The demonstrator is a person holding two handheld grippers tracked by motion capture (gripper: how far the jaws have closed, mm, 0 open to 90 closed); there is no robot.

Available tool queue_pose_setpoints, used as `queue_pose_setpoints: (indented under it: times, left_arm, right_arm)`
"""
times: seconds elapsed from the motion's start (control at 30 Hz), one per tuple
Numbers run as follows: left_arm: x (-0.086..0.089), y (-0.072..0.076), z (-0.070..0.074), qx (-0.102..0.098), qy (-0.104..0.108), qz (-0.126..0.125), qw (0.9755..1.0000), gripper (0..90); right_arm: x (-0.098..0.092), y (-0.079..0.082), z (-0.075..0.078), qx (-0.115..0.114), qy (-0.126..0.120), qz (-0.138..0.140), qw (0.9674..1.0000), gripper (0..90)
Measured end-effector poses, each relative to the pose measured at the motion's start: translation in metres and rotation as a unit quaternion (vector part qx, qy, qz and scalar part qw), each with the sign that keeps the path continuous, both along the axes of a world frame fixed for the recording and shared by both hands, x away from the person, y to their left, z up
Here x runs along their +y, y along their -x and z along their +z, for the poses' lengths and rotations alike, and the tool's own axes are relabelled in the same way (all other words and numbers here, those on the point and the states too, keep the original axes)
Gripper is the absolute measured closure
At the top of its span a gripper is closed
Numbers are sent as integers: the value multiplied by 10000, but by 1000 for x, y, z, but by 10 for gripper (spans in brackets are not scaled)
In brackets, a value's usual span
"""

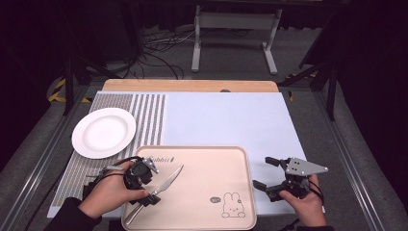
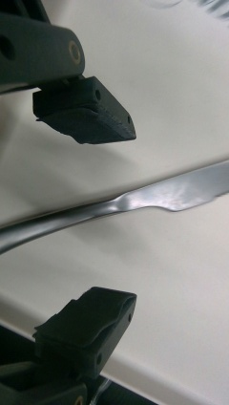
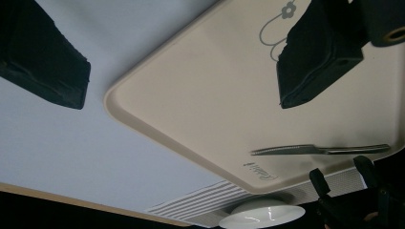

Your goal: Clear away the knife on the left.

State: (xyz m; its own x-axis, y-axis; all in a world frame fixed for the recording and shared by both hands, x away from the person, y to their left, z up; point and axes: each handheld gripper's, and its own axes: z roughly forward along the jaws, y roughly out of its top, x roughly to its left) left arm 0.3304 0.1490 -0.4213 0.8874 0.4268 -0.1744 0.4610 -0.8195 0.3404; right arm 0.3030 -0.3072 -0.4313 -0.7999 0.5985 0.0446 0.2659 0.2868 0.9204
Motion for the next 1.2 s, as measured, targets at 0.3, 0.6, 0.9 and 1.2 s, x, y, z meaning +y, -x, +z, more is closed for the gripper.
queue_pose_setpoints:
  times: [0.3,0.6,0.9,1.2]
  left_arm:
    - [-8,-4,-6,-229,475,-863,9949,900]
    - [-10,-5,-17,-190,236,-1039,9941,900]
    - [-8,-6,-18,-189,128,-982,9949,900]
    - [0,-8,-18,-208,123,-898,9957,900]
  right_arm:
    - [0,0,0,-11,3,0,10000,50]
    - [0,0,-1,-11,31,11,10000,49]
    - [0,0,-1,-10,16,2,10000,49]
    - [0,0,-1,0,23,1,10000,50]
